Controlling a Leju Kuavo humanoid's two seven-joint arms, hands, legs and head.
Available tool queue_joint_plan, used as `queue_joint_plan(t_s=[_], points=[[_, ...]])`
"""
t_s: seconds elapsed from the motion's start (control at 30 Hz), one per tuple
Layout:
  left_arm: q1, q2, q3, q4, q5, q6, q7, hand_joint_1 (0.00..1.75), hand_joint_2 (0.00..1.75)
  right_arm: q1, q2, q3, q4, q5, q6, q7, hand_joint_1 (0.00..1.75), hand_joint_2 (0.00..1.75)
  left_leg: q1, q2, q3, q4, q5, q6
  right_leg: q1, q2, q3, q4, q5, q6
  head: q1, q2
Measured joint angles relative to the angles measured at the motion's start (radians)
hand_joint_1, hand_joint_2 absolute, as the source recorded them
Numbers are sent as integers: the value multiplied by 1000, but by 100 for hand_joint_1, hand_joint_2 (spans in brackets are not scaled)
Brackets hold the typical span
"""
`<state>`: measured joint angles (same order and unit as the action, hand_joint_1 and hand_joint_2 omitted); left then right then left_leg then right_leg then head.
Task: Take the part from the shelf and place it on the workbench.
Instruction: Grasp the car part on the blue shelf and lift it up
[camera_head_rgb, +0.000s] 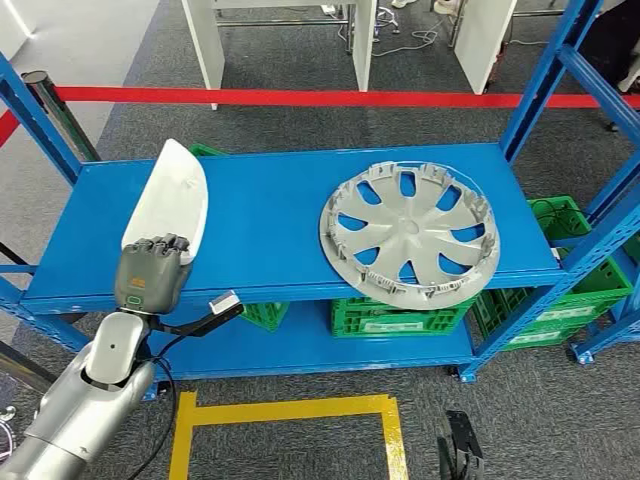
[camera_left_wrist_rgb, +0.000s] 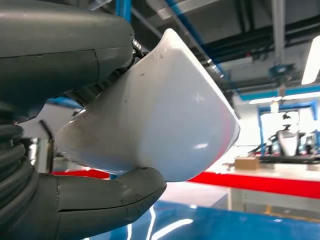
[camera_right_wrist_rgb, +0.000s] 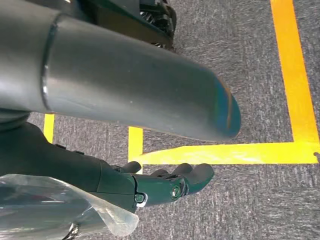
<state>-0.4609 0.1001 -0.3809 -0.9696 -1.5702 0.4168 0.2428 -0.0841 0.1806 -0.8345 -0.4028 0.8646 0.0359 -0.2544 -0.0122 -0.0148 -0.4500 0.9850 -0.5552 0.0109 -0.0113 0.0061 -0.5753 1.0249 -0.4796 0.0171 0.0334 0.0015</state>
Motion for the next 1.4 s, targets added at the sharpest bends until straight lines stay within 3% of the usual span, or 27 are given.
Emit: queue_joint_plan(t_s=[0.3,0.67,0.77,0.83,0.9,1.0,1.03,1.07,1.13,1.2,1.33,1.4], points=[[-3,11,-24,-27,0,1,-12,175,175,-4,1,-14,0,3,0,-1,0,0,0,0,0,0,0,0,0,0,0,0,0,0,0,0],[-5,9,-16,-53,0,5,-83,175,175,-13,1,-26,0,12,10,-6,0,0,0,0,0,1,-1,0,-1,0,0,-1,1,1,0,0],[-9,20,-23,-55,0,6,-62,175,175,-18,5,-27,1,13,14,-10,0,0,-4,-1,-6,8,5,9,-7,2,-1,-7,13,11,-1,0],[-14,31,-29,-62,0,6,-53,175,175,-21,8,-29,1,13,14,-13,0,0,0,1,-1,-16,29,22,-6,4,-6,-12,12,18,-2,0],[-21,42,-34,-71,0,4,-49,175,175,-25,9,-33,1,12,15,-17,0,0,8,7,6,-47,50,34,-4,3,-36,34,-22,21,2,0],[-24,60,-38,-80,0,-3,-46,175,175,-26,9,-41,2,8,15,-22,0,0,11,16,3,-51,53,36,-10,1,-122,215,-87,31,6,0],[-22,67,-39,-85,0,-8,-45,175,175,-25,9,-45,2,6,15,-23,0,0,13,17,2,-48,52,34,-14,0,-138,247,-83,36,6,0],[-19,75,-41,-91,0,-12,-45,175,175,-25,9,-48,2,3,14,-25,0,0,16,18,2,-44,49,30,-18,-1,-137,242,-62,41,6,0],[-16,89,-41,-107,0,-20,-44,175,175,-24,8,-52,2,-2,13,-29,0,0,26,17,-1,-26,36,13,-25,-6,-90,140,4,52,6,0],[-16,103,-39,-122,0,-26,-44,175,175,-27,12,-56,4,-5,14,-32,0,0,29,16,-15,4,19,-9,-24,-6,-46,60,31,53,11,0],[-13,124,-37,-143,0,-29,-44,175,175,-30,14,-66,6,-7,13,-35,0,0,27,15,-52,38,7,-28,-23,0,-54,49,10,18,6,0],[-12,132,-37,-148,0,-29,-44,175,175,-30,14,-69,6,-7,13,-35,0,0,28,15,-76,87,-35,-35,-25,-1,-65,47,14,3,2,0]])
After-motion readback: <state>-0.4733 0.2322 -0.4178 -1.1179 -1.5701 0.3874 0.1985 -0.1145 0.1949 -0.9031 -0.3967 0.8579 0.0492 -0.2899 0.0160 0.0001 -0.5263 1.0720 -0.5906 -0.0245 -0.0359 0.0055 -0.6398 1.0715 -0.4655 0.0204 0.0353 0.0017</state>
